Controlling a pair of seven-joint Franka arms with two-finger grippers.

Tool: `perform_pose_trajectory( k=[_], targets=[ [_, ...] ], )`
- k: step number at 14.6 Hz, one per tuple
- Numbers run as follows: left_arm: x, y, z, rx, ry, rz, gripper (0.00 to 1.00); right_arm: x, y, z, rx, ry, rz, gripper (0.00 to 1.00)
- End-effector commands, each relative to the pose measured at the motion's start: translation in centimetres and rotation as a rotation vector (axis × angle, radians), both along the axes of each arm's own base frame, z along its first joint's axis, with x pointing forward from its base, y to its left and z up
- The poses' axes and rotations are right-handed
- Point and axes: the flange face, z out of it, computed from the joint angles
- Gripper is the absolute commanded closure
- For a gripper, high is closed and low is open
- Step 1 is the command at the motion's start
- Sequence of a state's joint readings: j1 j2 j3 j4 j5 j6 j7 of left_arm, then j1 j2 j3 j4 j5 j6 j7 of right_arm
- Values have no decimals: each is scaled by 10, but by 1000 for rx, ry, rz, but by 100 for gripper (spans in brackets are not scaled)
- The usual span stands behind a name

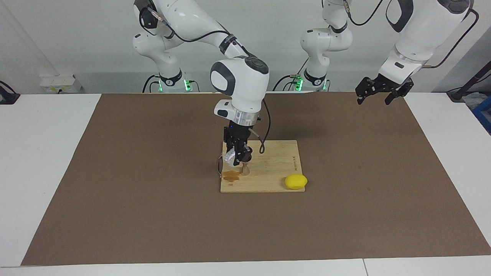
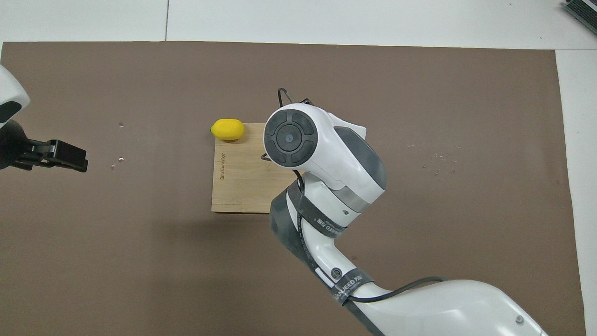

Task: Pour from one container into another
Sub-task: 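Tilt the clear cup with the right gripper to pour into the metal cup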

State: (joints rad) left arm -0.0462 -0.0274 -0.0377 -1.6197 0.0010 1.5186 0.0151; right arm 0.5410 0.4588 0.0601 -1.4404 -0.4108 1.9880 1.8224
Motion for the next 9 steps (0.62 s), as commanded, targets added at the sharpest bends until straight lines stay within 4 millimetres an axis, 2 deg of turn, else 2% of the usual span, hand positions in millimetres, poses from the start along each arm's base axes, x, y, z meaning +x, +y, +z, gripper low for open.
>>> perform_pose_trajectory(
  k=[1, 9],
  targets=[
    [-4, 1, 0, -7, 10, -8, 0, -4, -3, 4, -14, -12, 5, 100],
    [-4, 1, 0, -7, 10, -8, 0, -3, -3, 5, -4, -10, -3, 100]
  ],
)
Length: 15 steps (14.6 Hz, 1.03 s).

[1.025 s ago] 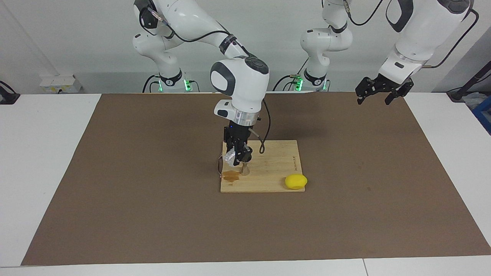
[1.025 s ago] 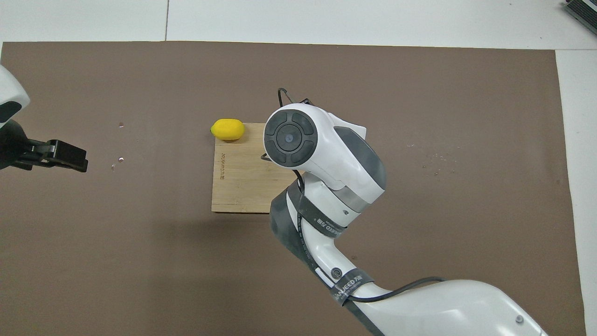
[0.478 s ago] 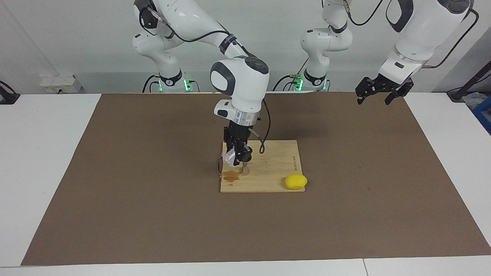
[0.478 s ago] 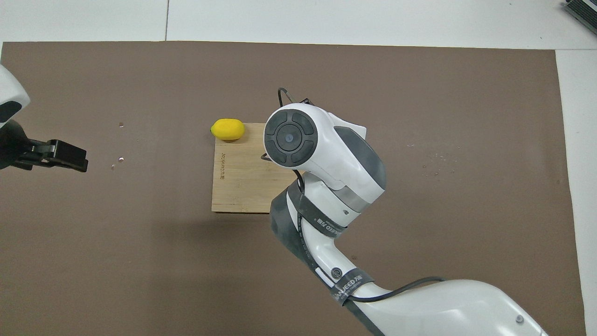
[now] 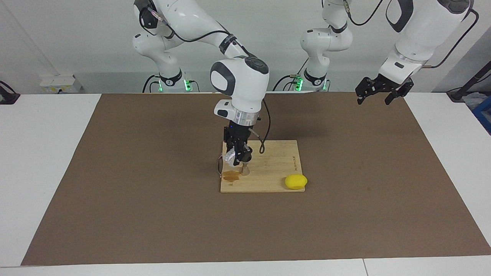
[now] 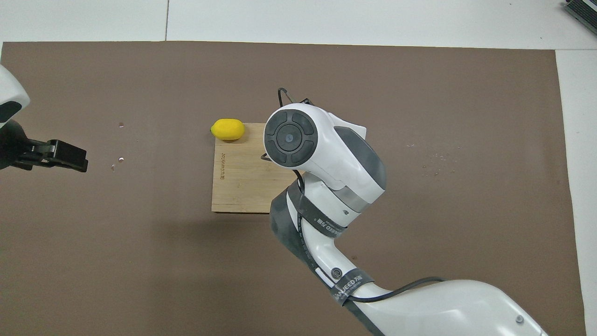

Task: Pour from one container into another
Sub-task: 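Tilt the clear cup with the right gripper to pour into the metal cup, then tilt the clear cup upright and carry it back with the right gripper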

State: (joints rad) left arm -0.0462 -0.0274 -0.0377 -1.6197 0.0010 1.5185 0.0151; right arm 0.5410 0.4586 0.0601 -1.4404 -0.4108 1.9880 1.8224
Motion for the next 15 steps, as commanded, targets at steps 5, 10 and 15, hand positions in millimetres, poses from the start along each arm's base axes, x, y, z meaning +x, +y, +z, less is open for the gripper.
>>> perform_pose_trajectory(
  k=[5, 10, 15],
  targets=[
    [-4, 0, 0, -7, 10, -10, 0, -1, -7, 5, 64, 31, -53, 100],
    [-4, 1, 0, -7, 10, -8, 0, 9, -23, 5, 126, 57, -106, 100],
    [-4, 1, 0, -7, 10, -8, 0, 19, -36, 4, 192, 77, -148, 100]
  ],
)
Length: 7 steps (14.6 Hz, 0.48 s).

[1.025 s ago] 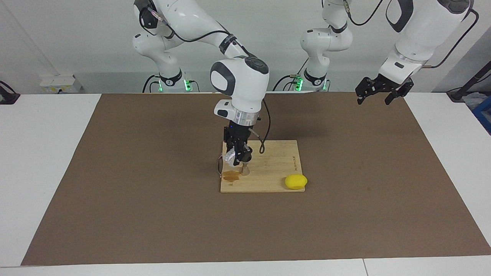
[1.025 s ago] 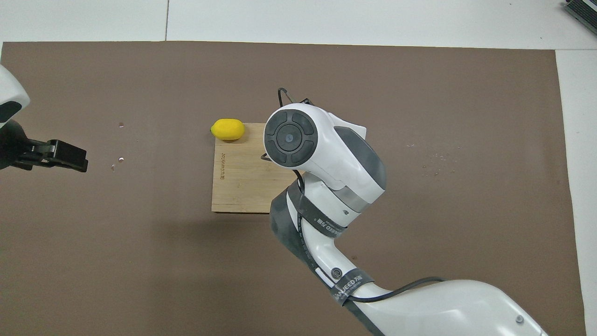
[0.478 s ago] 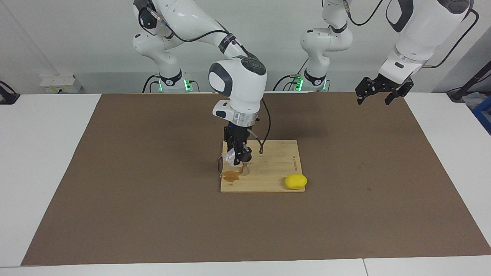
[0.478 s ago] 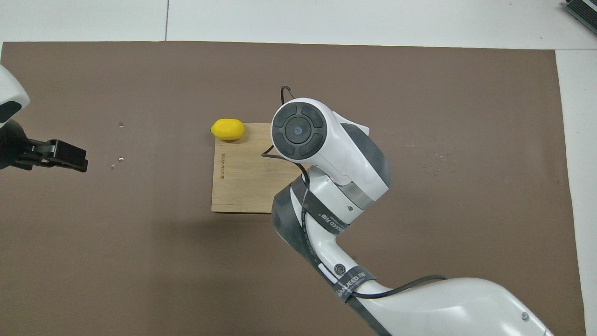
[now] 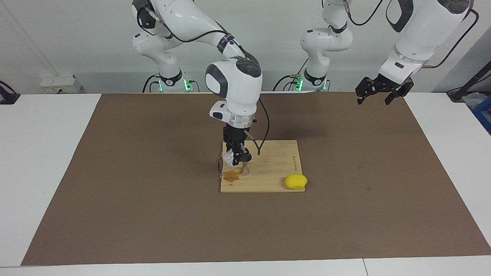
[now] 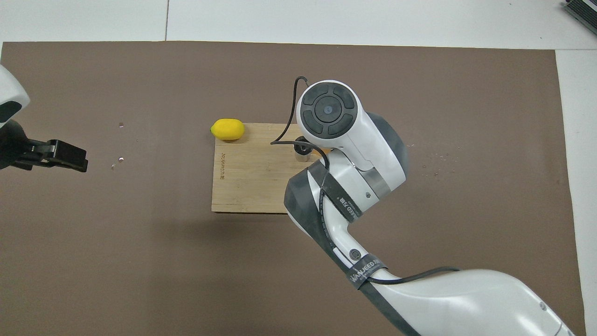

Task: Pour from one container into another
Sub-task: 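Tilt the clear cup upright and carry it back with the right gripper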

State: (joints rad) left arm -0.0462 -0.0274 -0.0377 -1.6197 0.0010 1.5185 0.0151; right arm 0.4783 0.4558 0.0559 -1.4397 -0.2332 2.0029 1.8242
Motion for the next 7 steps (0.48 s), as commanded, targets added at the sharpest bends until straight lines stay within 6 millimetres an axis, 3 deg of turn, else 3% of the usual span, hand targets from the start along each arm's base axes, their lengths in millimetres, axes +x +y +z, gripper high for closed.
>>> perform_pose_trajectory(
  k=[1, 7],
  targets=[
    [-4, 1, 0, -7, 10, -10, 0, 2, -7, 2, 55, 13, -38, 100],
    [-4, 1, 0, -7, 10, -10, 0, 16, -32, -5, 210, 85, -149, 100]
  ],
)
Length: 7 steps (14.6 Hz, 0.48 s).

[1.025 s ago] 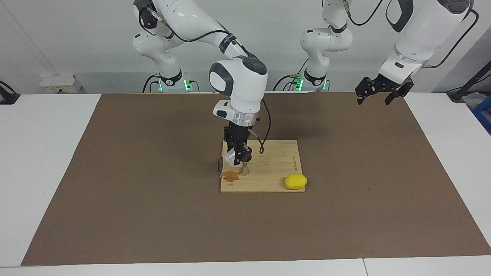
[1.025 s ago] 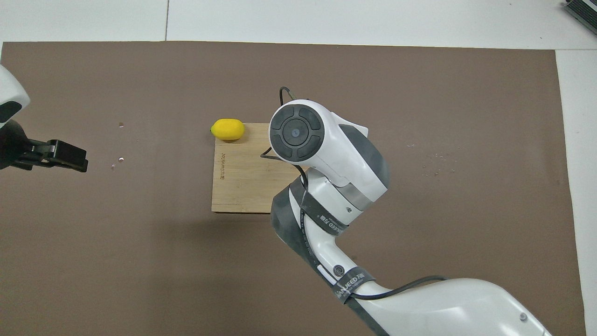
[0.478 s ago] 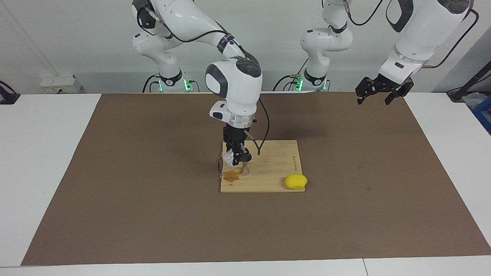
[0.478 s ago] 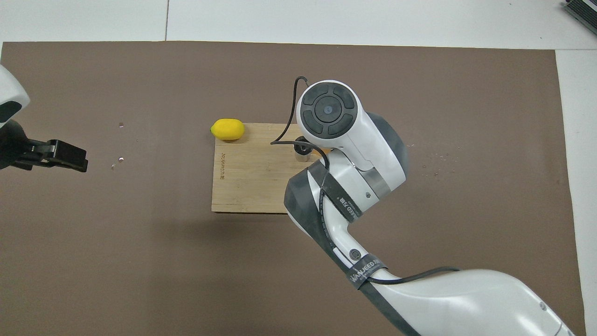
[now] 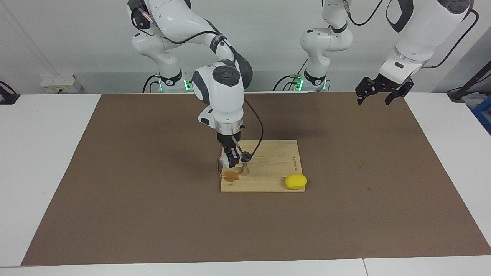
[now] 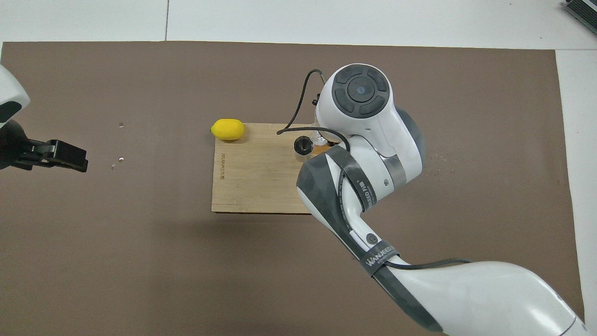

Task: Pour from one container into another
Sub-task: 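Tilt the clear cup upright and carry it back with the right gripper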

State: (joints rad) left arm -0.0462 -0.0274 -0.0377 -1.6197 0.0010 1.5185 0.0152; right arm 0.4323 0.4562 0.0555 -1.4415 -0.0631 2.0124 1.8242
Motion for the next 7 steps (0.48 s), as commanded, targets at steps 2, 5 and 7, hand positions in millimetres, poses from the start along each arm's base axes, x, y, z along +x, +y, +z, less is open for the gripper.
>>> perform_pose_trajectory(
  k=[2, 5, 7],
  targets=[
    [-4, 1, 0, -7, 10, -10, 0, 12, -32, -12, 122, 58, -107, 100],
    [-4, 1, 0, -7, 10, -8, 0, 21, -78, -27, 235, 134, -151, 100],
    [-4, 1, 0, -7, 10, -8, 0, 22, -114, -40, 302, 174, -172, 100]
  ],
)
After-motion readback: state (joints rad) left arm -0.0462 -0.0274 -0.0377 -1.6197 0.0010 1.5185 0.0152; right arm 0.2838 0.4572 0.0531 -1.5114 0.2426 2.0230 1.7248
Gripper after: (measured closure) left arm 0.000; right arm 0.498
